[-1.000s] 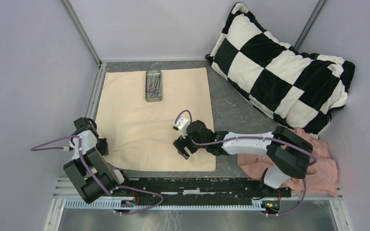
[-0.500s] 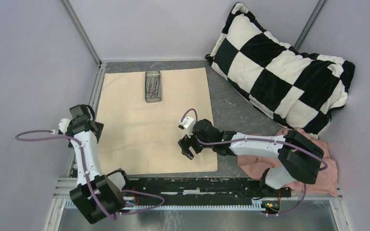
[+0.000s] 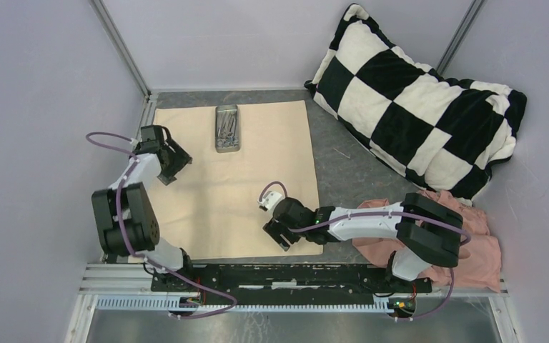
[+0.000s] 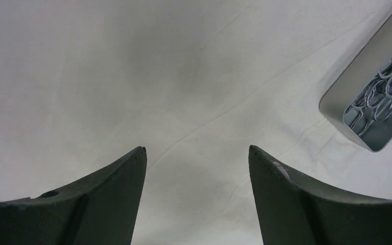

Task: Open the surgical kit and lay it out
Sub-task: Smooth out the surgical kit at the center of the board.

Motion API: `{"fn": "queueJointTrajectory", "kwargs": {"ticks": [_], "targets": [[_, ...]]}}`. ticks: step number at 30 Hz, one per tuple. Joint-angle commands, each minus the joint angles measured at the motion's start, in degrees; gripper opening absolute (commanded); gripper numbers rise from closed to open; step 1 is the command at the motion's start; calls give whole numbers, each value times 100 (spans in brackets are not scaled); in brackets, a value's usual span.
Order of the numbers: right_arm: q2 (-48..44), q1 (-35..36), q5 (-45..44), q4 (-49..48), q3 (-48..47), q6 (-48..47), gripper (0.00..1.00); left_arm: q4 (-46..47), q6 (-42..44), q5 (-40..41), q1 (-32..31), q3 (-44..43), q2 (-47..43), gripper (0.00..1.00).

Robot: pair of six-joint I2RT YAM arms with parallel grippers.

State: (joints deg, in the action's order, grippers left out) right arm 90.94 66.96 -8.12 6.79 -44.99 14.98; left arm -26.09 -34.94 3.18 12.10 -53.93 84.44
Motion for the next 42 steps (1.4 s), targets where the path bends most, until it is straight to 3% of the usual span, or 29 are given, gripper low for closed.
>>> {"fn": "queueJointTrajectory", "kwargs": {"ticks": [1,4,6,8,12,18,21,27,31,35,40,42], "targets": [[-95,331,-985,514,328,329,77,938,172,-944,153,-328,1060,79],[-509,577,-872,636,868,557,77,712,56,-1035,436,-303,1543,79],[-797,588,-710,780,1005,607,77,523,139,-589,499,-201,1481,81],[-1106,588,-798,973,872,555,77,439,338,-116,509,-112,1189,83],[-1291,566,-1105,879,115,197,83,146,755,-217,484,-236,579,84],[372,548,-880,465,-1986,-175,84,377,577,-649,291,-276,99,87],[1252,680,-837,352,-2901,-205,83,738,385,-1345,280,-350,412,87],[2537,1013,-893,478,-4183,-196,72,911,465,-1515,284,-798,1259,83],[2894,1292,-995,438,-4131,-205,63,927,445,-1202,289,-669,1435,83],[2981,1556,-377,407,-3695,-19,54,912,393,-895,384,-488,1620,84],[2289,1763,594,28,-2706,210,49,816,593,-667,503,-435,1711,84],[1956,1656,556,41,-2676,202,49,805,687,-638,492,-445,1548,85]]}}
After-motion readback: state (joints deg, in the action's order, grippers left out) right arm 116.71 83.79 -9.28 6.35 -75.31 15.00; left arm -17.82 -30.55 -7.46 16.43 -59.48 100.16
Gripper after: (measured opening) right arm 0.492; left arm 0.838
